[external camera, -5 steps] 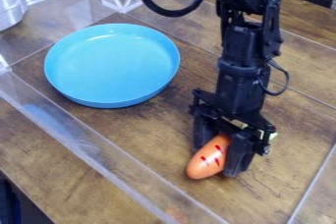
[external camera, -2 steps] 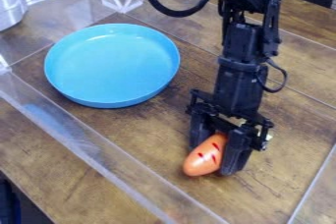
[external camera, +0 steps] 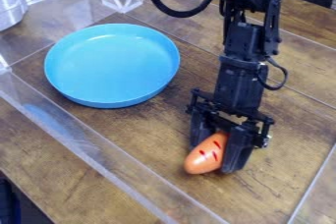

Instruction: Remove the carrot from inside the blue tray and put it on the table

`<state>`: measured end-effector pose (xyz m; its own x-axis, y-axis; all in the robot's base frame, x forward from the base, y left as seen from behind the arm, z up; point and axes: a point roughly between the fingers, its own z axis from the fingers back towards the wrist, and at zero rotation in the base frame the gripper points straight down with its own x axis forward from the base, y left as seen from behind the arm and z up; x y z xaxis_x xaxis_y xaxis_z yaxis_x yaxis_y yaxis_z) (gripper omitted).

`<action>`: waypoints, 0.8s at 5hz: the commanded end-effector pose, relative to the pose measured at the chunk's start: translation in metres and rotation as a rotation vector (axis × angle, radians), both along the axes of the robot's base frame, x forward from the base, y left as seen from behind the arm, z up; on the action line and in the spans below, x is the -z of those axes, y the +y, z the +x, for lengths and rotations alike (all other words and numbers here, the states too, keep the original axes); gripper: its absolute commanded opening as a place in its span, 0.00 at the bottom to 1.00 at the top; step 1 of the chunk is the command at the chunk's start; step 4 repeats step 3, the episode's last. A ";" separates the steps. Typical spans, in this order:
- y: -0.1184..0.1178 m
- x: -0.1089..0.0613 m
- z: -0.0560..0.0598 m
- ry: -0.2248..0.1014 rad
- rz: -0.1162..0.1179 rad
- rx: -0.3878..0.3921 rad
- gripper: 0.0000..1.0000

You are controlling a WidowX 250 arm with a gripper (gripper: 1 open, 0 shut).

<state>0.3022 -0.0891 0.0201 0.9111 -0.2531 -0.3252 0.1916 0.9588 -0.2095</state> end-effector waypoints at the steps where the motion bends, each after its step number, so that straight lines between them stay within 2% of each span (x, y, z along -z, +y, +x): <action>1: 0.006 -0.002 0.002 0.003 -0.009 -0.005 0.00; 3: 0.005 -0.001 -0.001 0.045 -0.018 0.005 0.00; 4: 0.005 -0.001 -0.001 0.045 -0.018 0.005 0.00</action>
